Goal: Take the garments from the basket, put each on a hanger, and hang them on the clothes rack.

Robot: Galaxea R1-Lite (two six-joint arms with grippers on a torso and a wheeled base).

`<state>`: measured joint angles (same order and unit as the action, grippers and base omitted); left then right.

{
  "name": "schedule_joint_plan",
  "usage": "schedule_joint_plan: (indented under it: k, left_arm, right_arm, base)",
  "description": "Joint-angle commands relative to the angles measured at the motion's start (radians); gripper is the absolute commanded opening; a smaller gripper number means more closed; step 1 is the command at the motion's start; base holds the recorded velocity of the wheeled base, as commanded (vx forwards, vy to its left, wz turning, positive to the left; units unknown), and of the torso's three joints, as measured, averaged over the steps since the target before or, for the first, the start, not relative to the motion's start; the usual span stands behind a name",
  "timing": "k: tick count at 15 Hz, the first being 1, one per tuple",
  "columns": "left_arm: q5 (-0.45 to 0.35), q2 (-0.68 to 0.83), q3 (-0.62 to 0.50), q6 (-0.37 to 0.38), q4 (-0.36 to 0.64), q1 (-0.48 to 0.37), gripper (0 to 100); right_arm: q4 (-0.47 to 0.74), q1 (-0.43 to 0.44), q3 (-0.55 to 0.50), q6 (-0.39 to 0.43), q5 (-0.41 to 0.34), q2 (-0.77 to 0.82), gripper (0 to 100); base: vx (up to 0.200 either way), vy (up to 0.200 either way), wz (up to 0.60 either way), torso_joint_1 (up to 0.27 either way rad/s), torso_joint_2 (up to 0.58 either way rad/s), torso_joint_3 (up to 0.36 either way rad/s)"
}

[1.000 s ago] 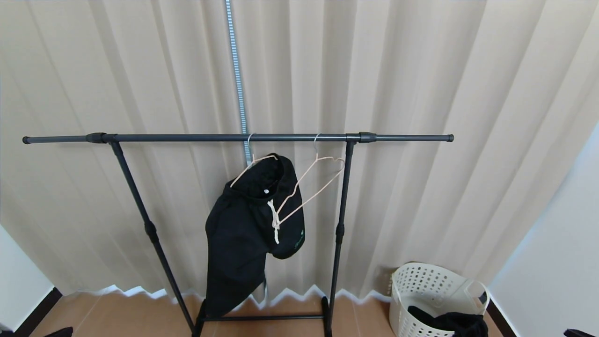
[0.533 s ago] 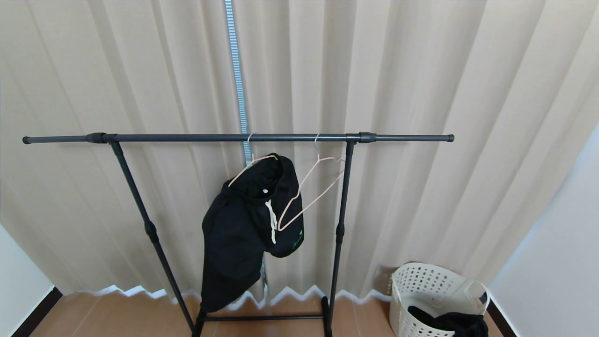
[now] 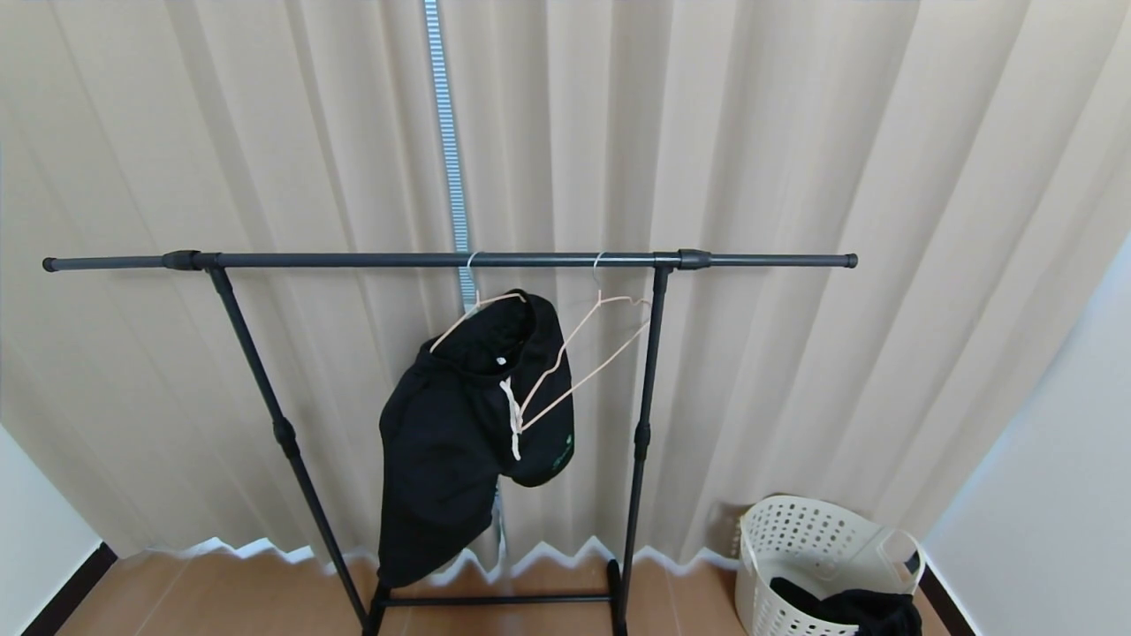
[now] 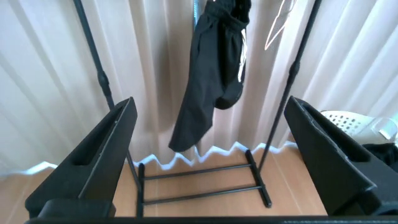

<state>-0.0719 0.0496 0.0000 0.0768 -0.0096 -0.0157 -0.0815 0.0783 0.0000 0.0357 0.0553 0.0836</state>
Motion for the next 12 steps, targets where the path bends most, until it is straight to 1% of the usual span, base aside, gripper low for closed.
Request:
schedule_joint_plan:
  k: [1, 2, 3, 4, 5, 6, 9, 12]
  left_arm:
    - [0.041, -0.043, 0.0, -0.014, 0.007, 0.019, 100]
    - [0.043, -0.045, 0.0, -0.043, 0.007, 0.017, 100]
    - [0.043, -0.043, 0.0, -0.051, 0.007, 0.017, 100]
    - [0.044, -0.043, 0.0, -0.054, 0.007, 0.017, 100]
    - [0.043, -0.043, 0.0, -0.049, 0.007, 0.017, 100]
    - [0.038, -0.043, 0.0, -0.048, 0.007, 0.017, 100]
    - [0.029, -0.043, 0.0, -0.048, 0.007, 0.017, 100]
    - [0.029, -0.043, 0.0, -0.051, 0.007, 0.017, 100]
  right_arm:
    - [0.0, -0.06, 0.0, 0.024, -0.02, -0.073, 100]
    - [-0.006, -0.066, 0.0, 0.021, -0.052, -0.079, 100]
    - [-0.006, -0.068, 0.0, 0.003, -0.071, -0.081, 100]
    - [-0.011, -0.068, 0.0, -0.031, -0.055, -0.081, 100]
    - [-0.037, -0.068, 0.0, -0.051, -0.02, -0.081, 100]
    - [-0.04, -0.069, 0.0, -0.056, -0.017, -0.081, 100]
    - [-0.038, -0.069, 0.0, -0.043, -0.045, -0.081, 100]
    - [-0.038, -0.068, 0.0, -0.043, -0.045, -0.082, 100]
  base:
    - [0.0, 0.0, 0.0, 0.0, 0.0, 0.0]
    - [0.0, 0.0, 0.0, 0.0, 0.0, 0.0]
    - [0.0, 0.0, 0.0, 0.0, 0.0, 0.0]
    - [0.0, 0.0, 0.0, 0.0, 0.0, 0.0]
    - [0.0, 0.0, 0.0, 0.0, 0.0, 0.0]
    - [0.0, 0.0, 0.0, 0.0, 0.0, 0.0]
    - [0.0, 0.0, 0.0, 0.0, 0.0, 0.0]
    - [0.0, 0.0, 0.0, 0.0, 0.0, 0.0]
